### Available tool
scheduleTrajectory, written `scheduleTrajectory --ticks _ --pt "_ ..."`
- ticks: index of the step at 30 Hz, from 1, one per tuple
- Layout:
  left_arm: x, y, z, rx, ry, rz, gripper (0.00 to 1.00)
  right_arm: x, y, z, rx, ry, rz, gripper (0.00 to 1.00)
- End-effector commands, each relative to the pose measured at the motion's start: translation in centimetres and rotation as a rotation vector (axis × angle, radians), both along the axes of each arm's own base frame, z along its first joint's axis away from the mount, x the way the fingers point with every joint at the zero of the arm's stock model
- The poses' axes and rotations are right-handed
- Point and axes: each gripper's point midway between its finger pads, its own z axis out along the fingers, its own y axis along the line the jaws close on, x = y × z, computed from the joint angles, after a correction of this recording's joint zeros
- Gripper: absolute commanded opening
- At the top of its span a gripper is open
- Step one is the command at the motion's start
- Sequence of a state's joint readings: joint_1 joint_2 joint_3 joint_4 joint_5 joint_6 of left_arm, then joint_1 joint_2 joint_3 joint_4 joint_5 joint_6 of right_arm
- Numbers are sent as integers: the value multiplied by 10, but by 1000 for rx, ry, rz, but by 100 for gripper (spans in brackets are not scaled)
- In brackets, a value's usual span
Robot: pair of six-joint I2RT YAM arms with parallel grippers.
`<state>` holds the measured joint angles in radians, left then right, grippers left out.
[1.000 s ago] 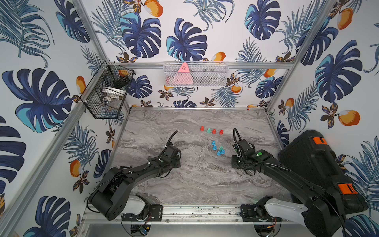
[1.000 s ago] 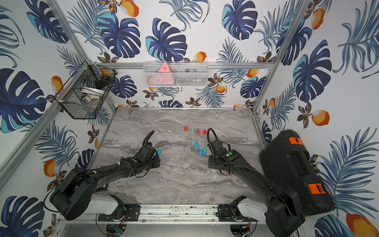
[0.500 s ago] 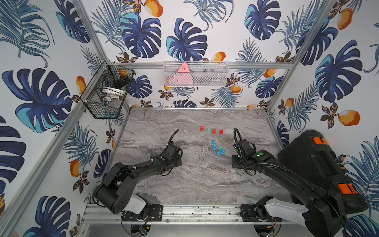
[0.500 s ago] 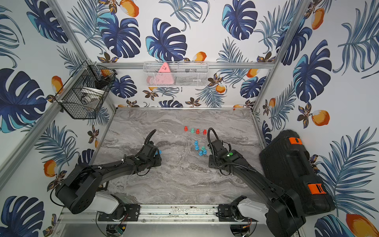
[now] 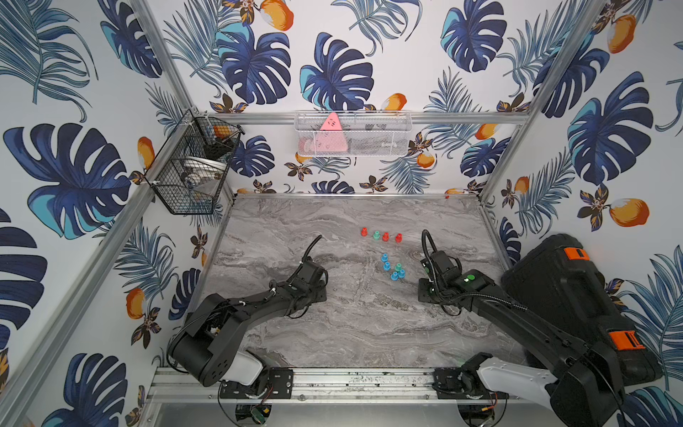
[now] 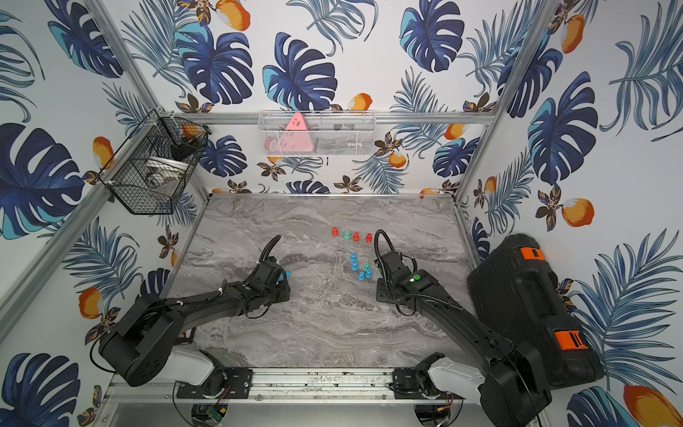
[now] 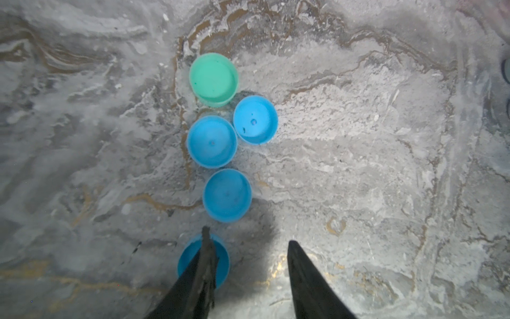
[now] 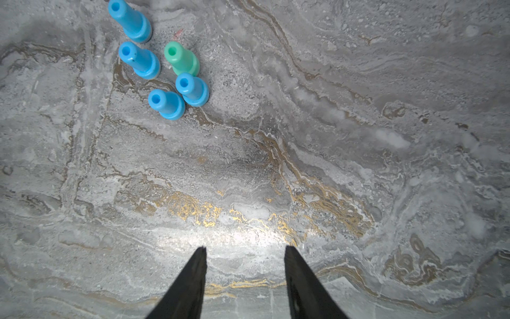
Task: Close the stamp cap
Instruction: Move the cover to the center of the board.
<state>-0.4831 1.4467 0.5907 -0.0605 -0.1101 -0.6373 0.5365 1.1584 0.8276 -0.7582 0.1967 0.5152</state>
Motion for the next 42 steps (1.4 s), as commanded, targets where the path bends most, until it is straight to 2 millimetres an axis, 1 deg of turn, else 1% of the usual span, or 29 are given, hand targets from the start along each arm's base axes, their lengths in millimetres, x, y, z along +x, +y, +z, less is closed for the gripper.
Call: scheduleTrajectory --ticks 1,4,9,21,30,40,42 --pt "-7 -1 -2 -13 15 -5 48 -1 -2 3 -6 -1 -12 49" --pt "-14 -5 -4 -37 24 -21 48 -1 -2 4 -5 -4 -12 49" --pt "-28 -18 -5 -52 31 -58 48 -1 -2 5 0 -7 -15 49" --pt "-44 -62 -5 -39 29 -175 48 -2 -1 8 13 -17 -13 49" --pt "-48 -95 -11 -31 37 -248 48 -4 1 7 13 -20 -6 48" --pt "-46 -133 -13 -30 34 -317 47 -5 3 6 10 -26 1 48" --pt "-45 -138 -15 -28 35 -325 47 -5 4 6 11 -27 3 48"
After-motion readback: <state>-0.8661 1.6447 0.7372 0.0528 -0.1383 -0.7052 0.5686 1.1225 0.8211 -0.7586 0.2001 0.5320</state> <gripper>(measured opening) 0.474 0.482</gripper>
